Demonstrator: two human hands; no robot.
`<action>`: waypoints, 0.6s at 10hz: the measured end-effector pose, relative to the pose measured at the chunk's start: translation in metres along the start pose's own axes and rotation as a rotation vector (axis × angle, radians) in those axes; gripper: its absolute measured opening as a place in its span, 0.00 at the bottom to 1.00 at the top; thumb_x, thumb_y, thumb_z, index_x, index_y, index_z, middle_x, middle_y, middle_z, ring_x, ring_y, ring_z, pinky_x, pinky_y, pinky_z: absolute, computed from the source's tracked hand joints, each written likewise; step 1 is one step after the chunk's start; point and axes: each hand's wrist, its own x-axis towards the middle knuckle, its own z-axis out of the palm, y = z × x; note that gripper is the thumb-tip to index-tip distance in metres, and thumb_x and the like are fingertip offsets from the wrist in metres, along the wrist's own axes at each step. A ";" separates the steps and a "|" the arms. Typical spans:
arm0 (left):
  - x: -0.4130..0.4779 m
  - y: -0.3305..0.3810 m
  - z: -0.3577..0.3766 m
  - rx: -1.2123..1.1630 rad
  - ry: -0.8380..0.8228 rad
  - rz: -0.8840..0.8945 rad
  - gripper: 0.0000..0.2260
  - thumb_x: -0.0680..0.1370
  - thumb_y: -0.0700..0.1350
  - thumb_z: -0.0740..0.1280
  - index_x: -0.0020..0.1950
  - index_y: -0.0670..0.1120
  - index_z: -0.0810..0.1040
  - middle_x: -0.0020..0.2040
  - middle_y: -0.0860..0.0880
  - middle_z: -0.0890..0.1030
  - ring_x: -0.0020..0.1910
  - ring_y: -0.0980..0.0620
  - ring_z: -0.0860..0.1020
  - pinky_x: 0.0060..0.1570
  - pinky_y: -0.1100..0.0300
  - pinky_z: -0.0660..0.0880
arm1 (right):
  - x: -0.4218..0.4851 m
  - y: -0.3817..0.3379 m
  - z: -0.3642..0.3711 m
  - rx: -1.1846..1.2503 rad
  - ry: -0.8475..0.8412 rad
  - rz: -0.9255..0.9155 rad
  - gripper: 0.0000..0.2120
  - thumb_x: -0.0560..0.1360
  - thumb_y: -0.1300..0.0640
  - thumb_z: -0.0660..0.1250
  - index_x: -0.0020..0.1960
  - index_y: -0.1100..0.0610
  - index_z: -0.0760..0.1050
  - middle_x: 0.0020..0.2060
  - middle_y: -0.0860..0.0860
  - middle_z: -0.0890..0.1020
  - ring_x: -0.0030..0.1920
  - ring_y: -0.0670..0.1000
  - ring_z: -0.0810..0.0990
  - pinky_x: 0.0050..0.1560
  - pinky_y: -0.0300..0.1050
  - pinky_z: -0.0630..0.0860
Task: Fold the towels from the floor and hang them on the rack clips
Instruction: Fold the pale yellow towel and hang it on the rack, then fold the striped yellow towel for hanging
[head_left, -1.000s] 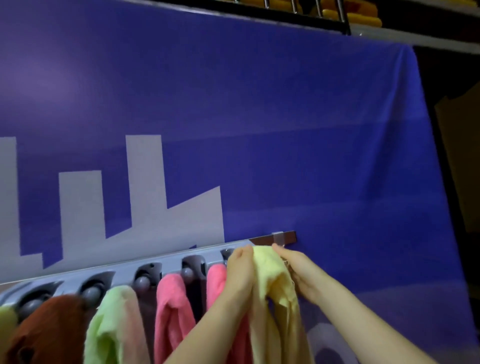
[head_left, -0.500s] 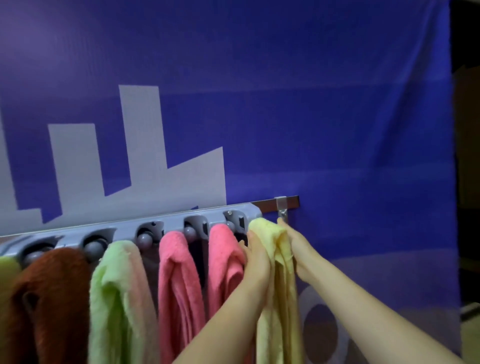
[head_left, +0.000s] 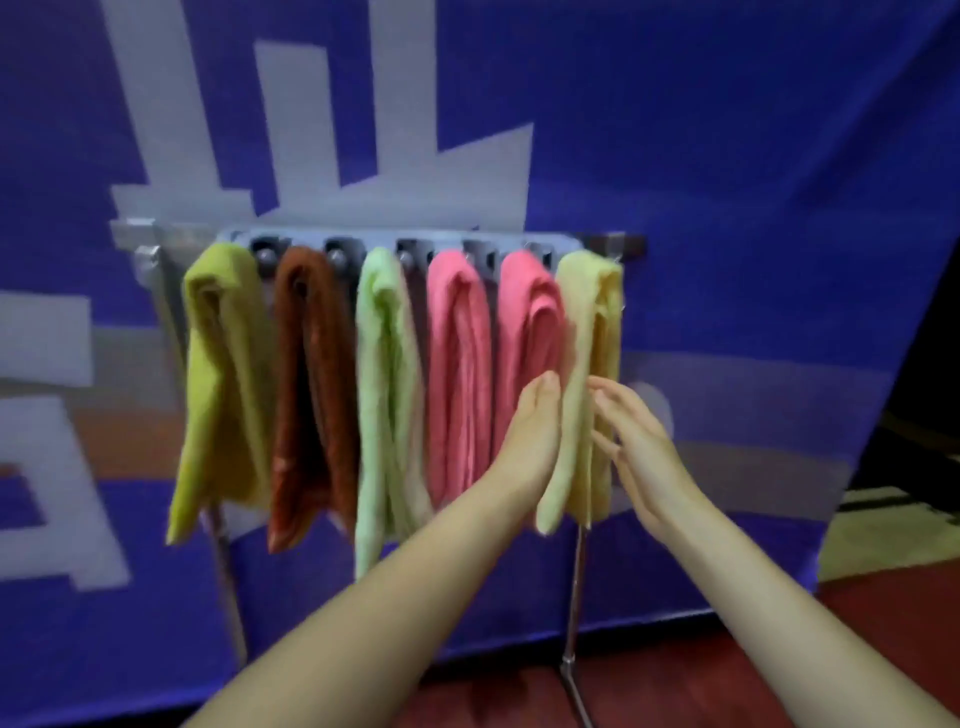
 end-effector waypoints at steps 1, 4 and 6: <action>-0.057 -0.001 -0.017 0.010 -0.009 -0.122 0.20 0.81 0.50 0.49 0.64 0.39 0.68 0.61 0.40 0.75 0.52 0.52 0.72 0.39 0.70 0.67 | -0.032 0.026 0.009 -0.032 -0.076 0.011 0.09 0.77 0.61 0.56 0.49 0.50 0.72 0.48 0.49 0.76 0.48 0.44 0.74 0.54 0.41 0.70; -0.241 -0.232 -0.192 0.122 0.245 -0.602 0.14 0.80 0.49 0.51 0.39 0.49 0.70 0.34 0.49 0.75 0.28 0.57 0.74 0.32 0.62 0.64 | -0.191 0.232 0.087 -0.202 -0.314 0.702 0.07 0.77 0.61 0.58 0.45 0.53 0.73 0.42 0.51 0.79 0.38 0.48 0.77 0.36 0.35 0.76; -0.265 -0.365 -0.244 0.065 0.378 -0.876 0.15 0.80 0.49 0.50 0.41 0.45 0.71 0.36 0.48 0.74 0.33 0.53 0.70 0.34 0.61 0.64 | -0.184 0.350 0.102 -0.319 -0.350 0.988 0.06 0.77 0.59 0.58 0.46 0.56 0.74 0.38 0.52 0.79 0.36 0.50 0.77 0.37 0.39 0.75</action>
